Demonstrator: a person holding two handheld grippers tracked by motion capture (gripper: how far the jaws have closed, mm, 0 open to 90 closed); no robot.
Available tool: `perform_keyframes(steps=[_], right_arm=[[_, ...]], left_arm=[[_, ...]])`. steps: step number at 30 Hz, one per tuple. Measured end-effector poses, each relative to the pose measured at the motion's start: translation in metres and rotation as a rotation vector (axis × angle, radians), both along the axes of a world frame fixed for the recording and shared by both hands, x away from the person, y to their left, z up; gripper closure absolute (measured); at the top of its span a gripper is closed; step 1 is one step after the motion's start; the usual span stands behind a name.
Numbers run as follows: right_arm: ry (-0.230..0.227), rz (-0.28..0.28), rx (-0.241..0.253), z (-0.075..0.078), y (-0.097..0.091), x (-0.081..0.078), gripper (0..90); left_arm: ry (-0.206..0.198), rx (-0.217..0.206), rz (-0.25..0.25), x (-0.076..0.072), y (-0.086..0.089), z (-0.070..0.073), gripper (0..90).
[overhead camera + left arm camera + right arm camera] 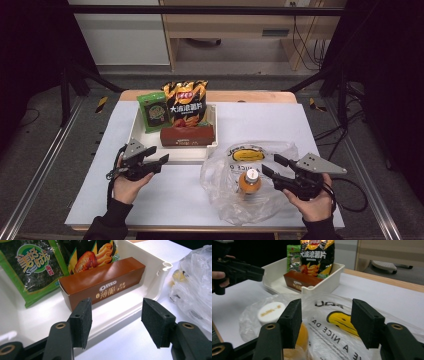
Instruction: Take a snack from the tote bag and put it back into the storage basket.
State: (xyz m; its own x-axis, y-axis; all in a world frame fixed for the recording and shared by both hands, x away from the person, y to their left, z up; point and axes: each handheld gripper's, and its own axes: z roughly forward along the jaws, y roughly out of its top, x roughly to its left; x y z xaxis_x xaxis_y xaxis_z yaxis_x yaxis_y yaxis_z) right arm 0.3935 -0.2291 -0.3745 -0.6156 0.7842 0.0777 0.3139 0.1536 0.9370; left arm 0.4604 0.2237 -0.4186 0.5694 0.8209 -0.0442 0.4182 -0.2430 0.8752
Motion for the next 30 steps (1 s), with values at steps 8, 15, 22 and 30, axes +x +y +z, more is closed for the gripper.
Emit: perform_keyframes(steps=[8, 15, 22, 30], right_arm=[[-0.002, 0.034, 0.004, 0.004, 0.009, -0.011, 36.3], [0.001, 0.051, 0.006, 0.006, 0.01, -0.017, 35.0], [0.035, 0.099, -0.031, -0.001, 0.024, -0.02, 33.5], [0.084, 0.119, -0.09, -0.023, 0.048, -0.008, 29.8]], left_arm=[[-0.009, -0.004, -0.001, -0.016, 0.003, -0.001, 38.1], [-0.013, 0.03, -0.015, -0.024, -0.001, -0.003, 34.7], [-0.032, 0.018, -0.003, -0.031, 0.005, 0.001, 33.4], [-0.022, 0.022, 0.006, -0.033, 0.011, -0.003, 32.9]])
